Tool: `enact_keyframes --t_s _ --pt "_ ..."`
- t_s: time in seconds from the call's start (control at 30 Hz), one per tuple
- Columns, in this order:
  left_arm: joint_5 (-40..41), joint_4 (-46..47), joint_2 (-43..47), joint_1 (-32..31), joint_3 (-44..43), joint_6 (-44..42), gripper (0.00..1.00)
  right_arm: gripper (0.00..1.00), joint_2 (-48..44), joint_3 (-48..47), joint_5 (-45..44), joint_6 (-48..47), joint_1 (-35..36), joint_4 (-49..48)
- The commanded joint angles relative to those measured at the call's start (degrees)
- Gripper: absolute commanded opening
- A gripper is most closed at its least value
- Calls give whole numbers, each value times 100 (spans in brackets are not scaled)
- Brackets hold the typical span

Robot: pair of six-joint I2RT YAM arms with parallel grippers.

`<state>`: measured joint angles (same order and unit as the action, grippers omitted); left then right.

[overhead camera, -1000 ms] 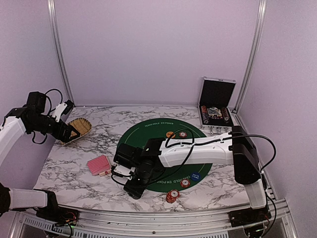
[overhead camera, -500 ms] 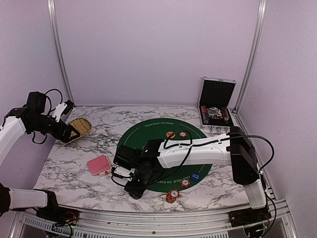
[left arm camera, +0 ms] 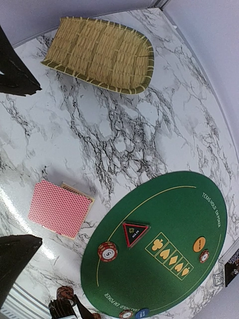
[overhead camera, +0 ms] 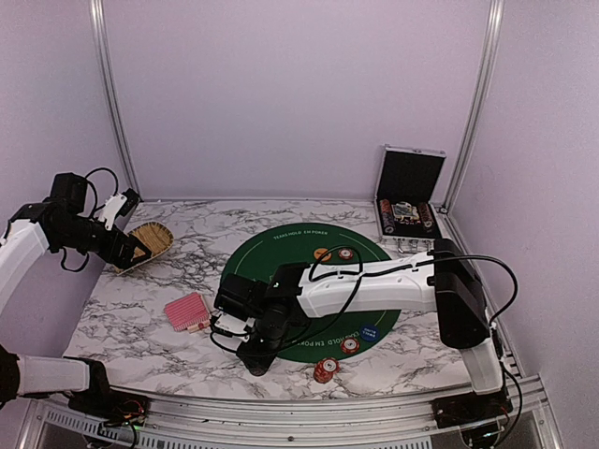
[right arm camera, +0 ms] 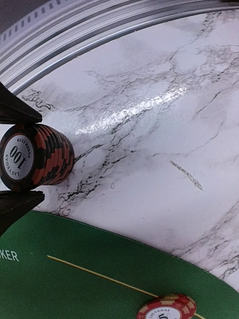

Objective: Distribute texas hold em gaming equipment

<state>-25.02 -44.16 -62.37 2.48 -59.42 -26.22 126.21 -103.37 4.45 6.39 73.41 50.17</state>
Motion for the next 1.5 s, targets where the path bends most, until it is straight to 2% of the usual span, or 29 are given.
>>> enact_keyframes --t_s 0.0,0.37,0.67,0.87,1.07,1.33,1.47 --pt "-28 -130 63 32 -52 -67 99 31 -6 -230 17 2 51 9" --pt "-17 -128 67 33 -52 -76 99 19 -343 -335 -188 120 43 72" --pt "-38 -129 77 29 -87 -59 99 18 -575 -279 -322 162 -312 126" --pt "-32 -133 67 31 -83 -52 99 17 -925 129 -554 78 -1145 10" --pt "-75 -130 28 33 -92 -48 99 17 -1063 495 -780 48 -2363 -432" --pt "-52 -128 -4 33 -145 -50 99 16 -315 -42 -949 91 -3734 -814" --pt "-115 -128 -28 28 -148 -20 99 15 203 -559 -956 116 -4125 -819"
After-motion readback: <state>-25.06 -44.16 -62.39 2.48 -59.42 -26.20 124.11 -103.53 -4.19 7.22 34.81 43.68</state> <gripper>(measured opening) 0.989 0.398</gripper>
